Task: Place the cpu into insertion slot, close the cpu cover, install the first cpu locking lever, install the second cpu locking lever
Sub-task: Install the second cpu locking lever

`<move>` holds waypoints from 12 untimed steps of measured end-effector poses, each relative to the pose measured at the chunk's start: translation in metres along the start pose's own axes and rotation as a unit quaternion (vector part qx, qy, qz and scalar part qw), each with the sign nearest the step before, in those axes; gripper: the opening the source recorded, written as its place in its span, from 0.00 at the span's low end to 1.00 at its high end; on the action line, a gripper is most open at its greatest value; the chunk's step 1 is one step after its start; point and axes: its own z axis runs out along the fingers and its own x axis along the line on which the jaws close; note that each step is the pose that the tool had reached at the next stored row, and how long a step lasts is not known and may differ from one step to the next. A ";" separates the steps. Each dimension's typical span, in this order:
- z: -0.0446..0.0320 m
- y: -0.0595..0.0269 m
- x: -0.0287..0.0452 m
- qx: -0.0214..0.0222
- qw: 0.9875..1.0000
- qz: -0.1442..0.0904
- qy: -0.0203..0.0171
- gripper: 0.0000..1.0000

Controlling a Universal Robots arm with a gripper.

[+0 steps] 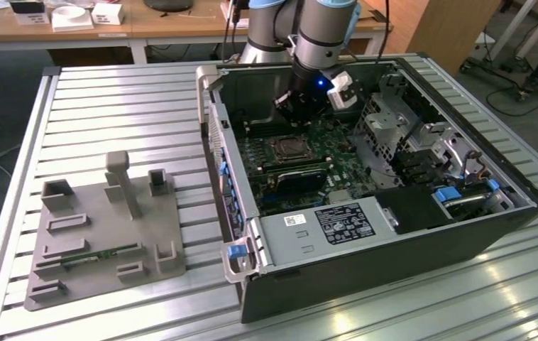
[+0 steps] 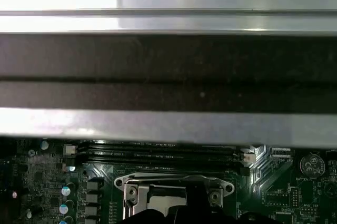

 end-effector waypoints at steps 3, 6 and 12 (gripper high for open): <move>-0.0002 -0.0043 0.0001 0.000 1.000 0.000 0.000 0.10; -0.0007 -0.0115 0.0002 0.000 1.000 0.000 0.000 0.10; -0.0010 -0.0170 0.0003 0.000 1.000 0.000 0.000 0.10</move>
